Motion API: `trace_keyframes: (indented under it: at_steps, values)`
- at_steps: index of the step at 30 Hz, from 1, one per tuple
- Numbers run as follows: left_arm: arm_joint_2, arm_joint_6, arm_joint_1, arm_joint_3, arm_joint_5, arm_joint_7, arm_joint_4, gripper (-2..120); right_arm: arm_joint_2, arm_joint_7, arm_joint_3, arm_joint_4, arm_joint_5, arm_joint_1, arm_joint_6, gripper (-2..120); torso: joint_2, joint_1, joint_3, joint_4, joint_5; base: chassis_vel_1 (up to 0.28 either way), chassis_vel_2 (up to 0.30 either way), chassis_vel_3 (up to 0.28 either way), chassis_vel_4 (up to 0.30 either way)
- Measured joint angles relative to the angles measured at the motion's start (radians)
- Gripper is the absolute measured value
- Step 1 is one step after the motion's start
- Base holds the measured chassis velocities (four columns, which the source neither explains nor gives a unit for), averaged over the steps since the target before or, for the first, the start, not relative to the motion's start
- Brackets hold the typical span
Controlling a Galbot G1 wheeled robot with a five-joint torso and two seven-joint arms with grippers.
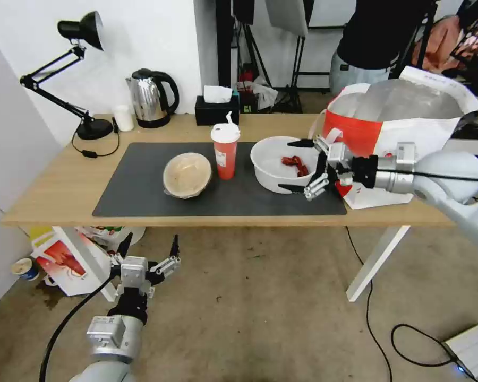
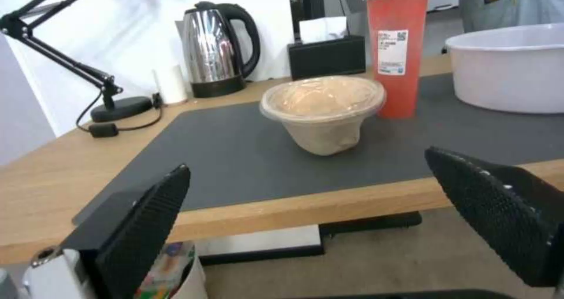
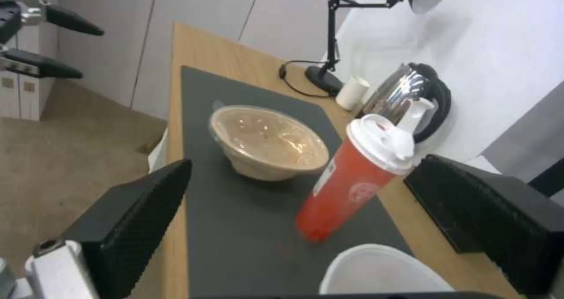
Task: Pick up the trash from the table and place it into the takeout bag.
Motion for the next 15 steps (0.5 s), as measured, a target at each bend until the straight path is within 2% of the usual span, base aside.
trace_keyframes:
  at_steps: [6, 7, 8, 9, 12, 15]
  values:
    - [0.0, 0.0, 0.0, 0.0, 0.0, 0.0, 0.0, 100, 0.054, -0.048, -0.112, -0.105, 0.026, 0.155, -0.003, 100, 0.0, 0.0, 0.0, 0.0001, -0.0001, 0.0, 0.0, 0.0, 0.0]
    - [0.0, 0.0, 0.0, 0.0, 0.0, 0.0, 0.0, 100, 0.066, -0.103, -0.14, -0.145, 0.028, 0.199, -0.01, 100, 0.0, 0.0, 0.0, 0.0002, 0.0, 0.0, 0.0, 0.0, 0.0]
    - [0.0, 0.0, 0.0, 0.0, 0.0, 0.0, 0.0, 100, 0.078, -0.208, -0.159, -0.184, 0.037, 0.238, -0.037, 100, 0.0, 0.0, 0.0, 0.0002, -0.0002, 0.0, 0.0, 0.0, 0.0]
    - [0.0, 0.0, 0.0, 0.0, 0.0, 0.0, 0.0, 100, 0.078, -0.208, -0.159, -0.184, 0.037, 0.238, -0.037, 100, 0.0, 0.0, 0.0, 0.0002, -0.0002, 0.0, 0.0, 0.0, 0.0]
    - [0.0, 0.0, 0.0, 0.0, 0.0, 0.0, 0.0, 100, 0.105, -0.372, -0.197, -0.259, 0.039, 0.312, -0.078, 100, 0.0, 0.0, 0.0, -0.0001, -0.0003, 0.0, 0.0, 0.0, 0.0]
    - [0.0, 0.0, 0.0, 0.0, 0.0, 0.0, 0.0, 100, 0.127, -0.431, -0.23, -0.299, 0.031, 0.363, -0.105, 100, 0.0, 0.0, 0.0, 0.0001, 0.0, 0.0, 0.0, 0.0, 0.0]
